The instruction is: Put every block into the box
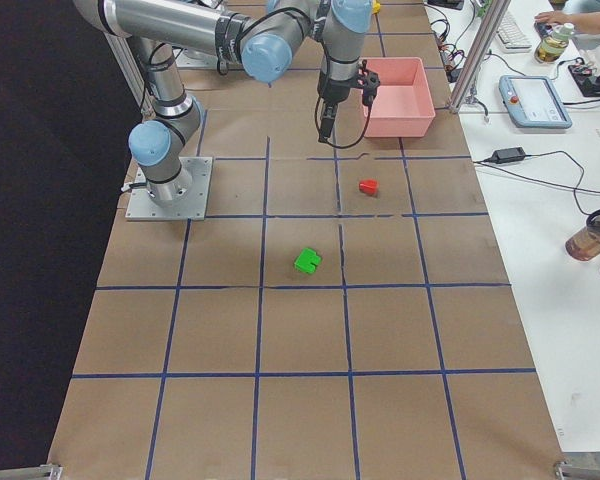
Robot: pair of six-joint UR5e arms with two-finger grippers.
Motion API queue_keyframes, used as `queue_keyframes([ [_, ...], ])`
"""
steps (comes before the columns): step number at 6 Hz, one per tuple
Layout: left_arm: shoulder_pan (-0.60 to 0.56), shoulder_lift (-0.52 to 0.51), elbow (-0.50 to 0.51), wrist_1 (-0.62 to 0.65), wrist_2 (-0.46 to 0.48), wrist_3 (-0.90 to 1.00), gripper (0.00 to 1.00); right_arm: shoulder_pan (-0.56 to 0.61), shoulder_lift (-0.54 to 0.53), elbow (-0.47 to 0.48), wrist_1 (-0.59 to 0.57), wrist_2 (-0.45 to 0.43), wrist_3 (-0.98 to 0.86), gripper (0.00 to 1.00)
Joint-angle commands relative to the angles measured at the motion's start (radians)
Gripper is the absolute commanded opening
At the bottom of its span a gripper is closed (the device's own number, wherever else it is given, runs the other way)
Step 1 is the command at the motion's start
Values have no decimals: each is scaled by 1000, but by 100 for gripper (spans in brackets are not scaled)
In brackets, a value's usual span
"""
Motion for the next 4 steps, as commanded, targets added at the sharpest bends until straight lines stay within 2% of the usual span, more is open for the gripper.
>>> queue_keyframes([
  [1,0,-3,14,2,0,44,10,-128,30,2,-33,1,-24,100],
  [2,-3,9,28,-10,2,45,0,-179,65,3,-105,-7,-24,100],
  [3,-24,26,46,-14,0,46,0,-215,100,3,-116,-65,-22,100],
  [4,-84,51,81,-31,0,49,0,-258,138,3,-136,-83,-25,100],
])
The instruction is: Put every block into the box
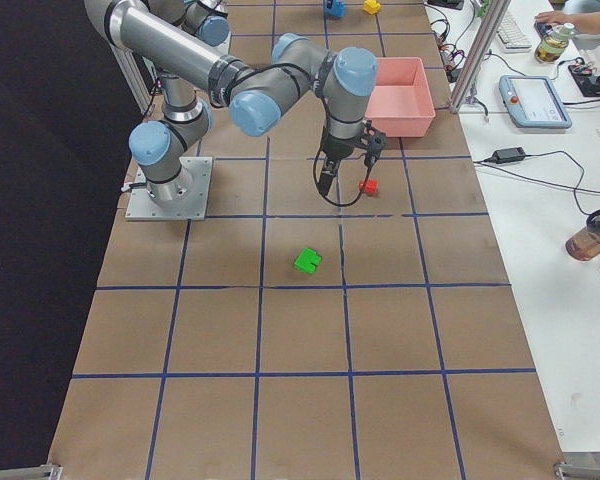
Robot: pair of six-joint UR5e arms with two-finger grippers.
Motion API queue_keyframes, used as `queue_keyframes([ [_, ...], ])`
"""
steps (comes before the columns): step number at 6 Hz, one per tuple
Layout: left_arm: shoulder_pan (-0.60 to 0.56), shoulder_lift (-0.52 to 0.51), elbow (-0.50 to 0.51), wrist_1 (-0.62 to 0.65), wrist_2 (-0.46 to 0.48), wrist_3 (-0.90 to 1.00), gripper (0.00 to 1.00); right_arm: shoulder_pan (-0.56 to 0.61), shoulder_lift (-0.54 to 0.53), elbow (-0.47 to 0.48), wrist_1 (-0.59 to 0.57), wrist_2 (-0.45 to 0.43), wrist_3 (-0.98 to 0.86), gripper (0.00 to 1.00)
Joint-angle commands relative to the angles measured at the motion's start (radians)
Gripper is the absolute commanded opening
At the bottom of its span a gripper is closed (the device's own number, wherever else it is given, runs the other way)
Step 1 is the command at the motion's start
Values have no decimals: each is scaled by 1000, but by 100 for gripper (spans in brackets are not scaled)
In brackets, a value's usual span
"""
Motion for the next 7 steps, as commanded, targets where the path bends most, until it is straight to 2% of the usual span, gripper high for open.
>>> queue_keyframes([
  [1,-163,47,72,-27,0,8,0,-97,71,0,-49,-24,-2,99],
  [2,-280,58,115,-50,-2,0,0,-121,129,6,-82,-24,4,99],
  [3,-395,63,153,-50,0,-8,0,-122,151,57,-165,-25,10,99],
  [5,-578,46,256,-50,3,-88,0,-124,150,272,-472,-14,4,99],
  [6,-648,31,290,-50,3,-165,0,-124,154,360,-576,-8,0,99],
  [7,-682,31,301,-53,1,-170,0,-124,163,370,-578,-7,-3,99],
])
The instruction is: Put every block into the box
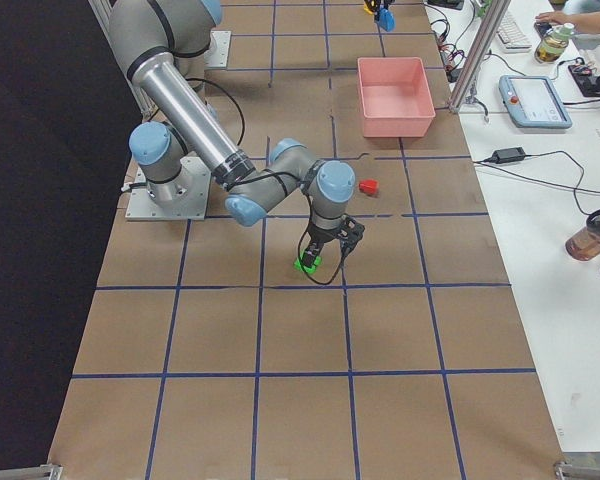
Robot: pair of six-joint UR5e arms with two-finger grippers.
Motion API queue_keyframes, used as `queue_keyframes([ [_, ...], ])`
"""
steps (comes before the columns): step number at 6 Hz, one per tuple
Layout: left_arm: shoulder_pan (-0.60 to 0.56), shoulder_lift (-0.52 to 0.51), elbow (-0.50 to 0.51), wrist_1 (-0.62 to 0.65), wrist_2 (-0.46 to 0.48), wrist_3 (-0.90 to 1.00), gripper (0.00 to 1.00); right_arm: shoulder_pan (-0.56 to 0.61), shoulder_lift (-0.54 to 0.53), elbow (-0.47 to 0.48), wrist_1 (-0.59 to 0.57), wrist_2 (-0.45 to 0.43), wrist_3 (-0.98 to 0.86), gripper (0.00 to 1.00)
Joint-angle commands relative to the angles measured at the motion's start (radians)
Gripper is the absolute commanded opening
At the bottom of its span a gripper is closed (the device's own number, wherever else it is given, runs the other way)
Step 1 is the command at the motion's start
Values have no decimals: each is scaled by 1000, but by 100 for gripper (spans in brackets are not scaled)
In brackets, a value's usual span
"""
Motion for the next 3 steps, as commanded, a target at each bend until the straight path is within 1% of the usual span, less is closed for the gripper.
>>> queue_keyframes([
  [1,-83,-6,25,-2,-4,-35,0,0,59,32,-42,1,-25,99],
  [2,-111,-15,32,-4,-7,-35,0,-1,72,34,-74,0,-40,99],
  [3,-126,-56,24,10,-12,-35,0,-2,78,34,-75,3,-40,99],
])
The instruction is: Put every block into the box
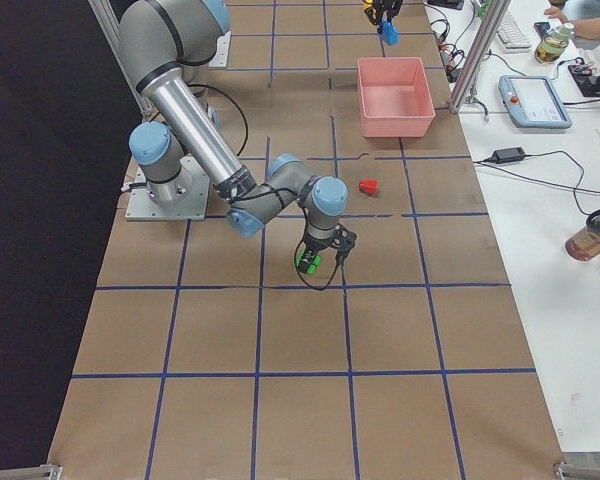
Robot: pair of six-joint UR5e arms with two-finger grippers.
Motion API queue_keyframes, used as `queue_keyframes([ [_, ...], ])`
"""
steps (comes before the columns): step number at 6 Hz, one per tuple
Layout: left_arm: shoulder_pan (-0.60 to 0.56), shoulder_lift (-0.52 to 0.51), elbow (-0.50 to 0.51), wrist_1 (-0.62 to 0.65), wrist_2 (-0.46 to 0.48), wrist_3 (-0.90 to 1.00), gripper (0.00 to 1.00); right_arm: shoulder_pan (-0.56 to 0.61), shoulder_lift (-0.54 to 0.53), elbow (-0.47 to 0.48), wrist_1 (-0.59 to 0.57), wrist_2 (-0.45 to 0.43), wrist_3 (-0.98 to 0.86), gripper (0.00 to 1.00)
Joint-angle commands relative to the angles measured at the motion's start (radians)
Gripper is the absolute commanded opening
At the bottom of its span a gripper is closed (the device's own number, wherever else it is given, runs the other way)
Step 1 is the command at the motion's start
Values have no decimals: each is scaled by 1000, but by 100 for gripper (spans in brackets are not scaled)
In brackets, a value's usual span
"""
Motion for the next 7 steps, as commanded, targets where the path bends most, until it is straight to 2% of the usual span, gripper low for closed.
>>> queue_keyframes([
  [1,-35,-76,3,14,-6,0,0,0,21,1,-10,2,-5,99],
  [2,-88,-110,3,52,5,0,0,0,29,2,-10,-1,-5,99],
  [4,-112,-213,-3,154,8,4,0,0,41,2,-13,-4,-6,98],
  [6,-107,-215,3,140,5,7,79,0,41,2,-21,-4,4,62],
  [7,-104,-198,6,135,2,10,87,0,40,1,-19,-4,6,51],
])
